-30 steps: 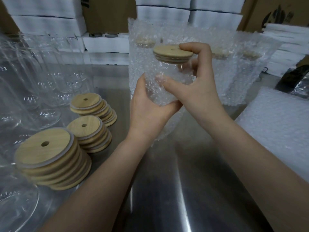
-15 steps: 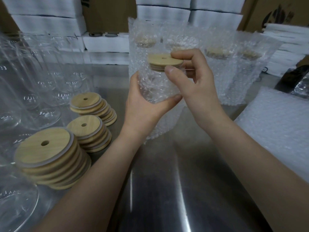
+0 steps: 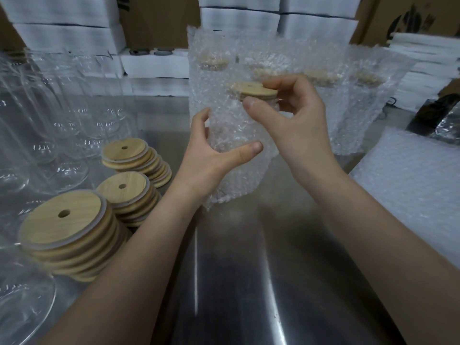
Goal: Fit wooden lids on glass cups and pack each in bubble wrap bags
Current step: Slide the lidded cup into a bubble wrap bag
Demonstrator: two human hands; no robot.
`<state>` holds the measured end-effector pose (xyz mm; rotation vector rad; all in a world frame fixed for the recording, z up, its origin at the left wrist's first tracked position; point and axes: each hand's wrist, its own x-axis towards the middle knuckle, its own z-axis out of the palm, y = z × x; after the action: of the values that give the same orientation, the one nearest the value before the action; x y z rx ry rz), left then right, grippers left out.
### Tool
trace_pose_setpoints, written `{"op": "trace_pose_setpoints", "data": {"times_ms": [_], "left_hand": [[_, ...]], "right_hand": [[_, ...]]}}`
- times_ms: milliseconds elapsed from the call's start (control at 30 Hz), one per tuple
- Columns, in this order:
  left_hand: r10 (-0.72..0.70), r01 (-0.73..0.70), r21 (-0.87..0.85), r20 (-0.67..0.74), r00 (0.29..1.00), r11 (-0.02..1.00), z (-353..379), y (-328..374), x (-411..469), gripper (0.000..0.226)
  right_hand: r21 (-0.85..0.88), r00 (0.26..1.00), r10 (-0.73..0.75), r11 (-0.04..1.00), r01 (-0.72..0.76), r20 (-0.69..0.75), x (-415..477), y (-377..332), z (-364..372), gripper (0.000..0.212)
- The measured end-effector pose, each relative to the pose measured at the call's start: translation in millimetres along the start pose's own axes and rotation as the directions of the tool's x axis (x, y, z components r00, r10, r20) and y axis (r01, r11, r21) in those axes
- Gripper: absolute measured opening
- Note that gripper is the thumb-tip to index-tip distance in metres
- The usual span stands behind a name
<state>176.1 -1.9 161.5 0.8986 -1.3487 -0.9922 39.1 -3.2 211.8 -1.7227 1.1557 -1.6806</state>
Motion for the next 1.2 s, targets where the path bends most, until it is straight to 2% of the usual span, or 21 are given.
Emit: {"op": "trace_pose_setpoints", "data": {"times_ms": [133, 267, 467, 567, 633, 767, 900, 1067, 1133, 1200], "left_hand": [[-0.021, 0.022, -0.052, 0.017, 1.000, 0.998, 1, 4, -3, 0.082], [0.004, -0.001, -0.088, 0.034, 0.999, 0.996, 4, 3, -6, 0.066], [0.035, -0.032, -0.104, 0.029, 0.999, 0.994, 2, -3, -6, 0.051], [0.033, -0.029, -0.105, 0.034, 0.999, 0.994, -1, -5, -6, 0.049], [0.008, -0.003, -0.124, 0.038, 0.999, 0.992, -2, -5, -6, 0.056], [-0.014, 0.021, -0.138, 0.051, 0.999, 0.990, -6, -3, -3, 0.057], [-0.017, 0.021, -0.208, 0.019, 1.000, 0.978, -9, -3, 0, 0.064], [-0.032, 0.030, -0.283, -0.003, 0.999, 0.959, -11, -5, 4, 0.054], [-0.036, 0.029, -0.312, -0.019, 0.999, 0.950, -12, -5, 4, 0.054], [-0.036, 0.026, -0.317, -0.024, 0.999, 0.948, -13, -6, 4, 0.052]], "right_hand": [[0.061, 0.996, 0.043, 0.997, -0.038, -0.083, 1, 3, 0, 0.028], [0.163, 0.988, 0.098, 0.983, -0.079, -0.116, 1, 3, 0, 0.026], [0.102, 0.998, 0.023, 0.995, -0.017, -0.054, 0, 2, -1, 0.028], [0.055, 1.000, -0.026, 0.998, 0.025, 0.001, 0, 3, -1, 0.020], [0.123, 0.999, -0.007, 0.992, 0.003, 0.034, 3, 5, -3, 0.012], [0.285, 0.996, 0.084, 0.955, -0.080, -0.002, 7, 10, -6, 0.025], [0.393, 0.992, 0.111, 0.916, -0.082, -0.053, 11, 15, -8, 0.037], [0.582, 0.986, 0.148, 0.809, -0.075, -0.077, 15, 13, -13, 0.037], [0.622, 0.984, 0.165, 0.778, -0.084, -0.073, 15, 13, -13, 0.038], [0.586, 0.984, 0.161, 0.806, -0.087, -0.075, 15, 14, -13, 0.038]]}}
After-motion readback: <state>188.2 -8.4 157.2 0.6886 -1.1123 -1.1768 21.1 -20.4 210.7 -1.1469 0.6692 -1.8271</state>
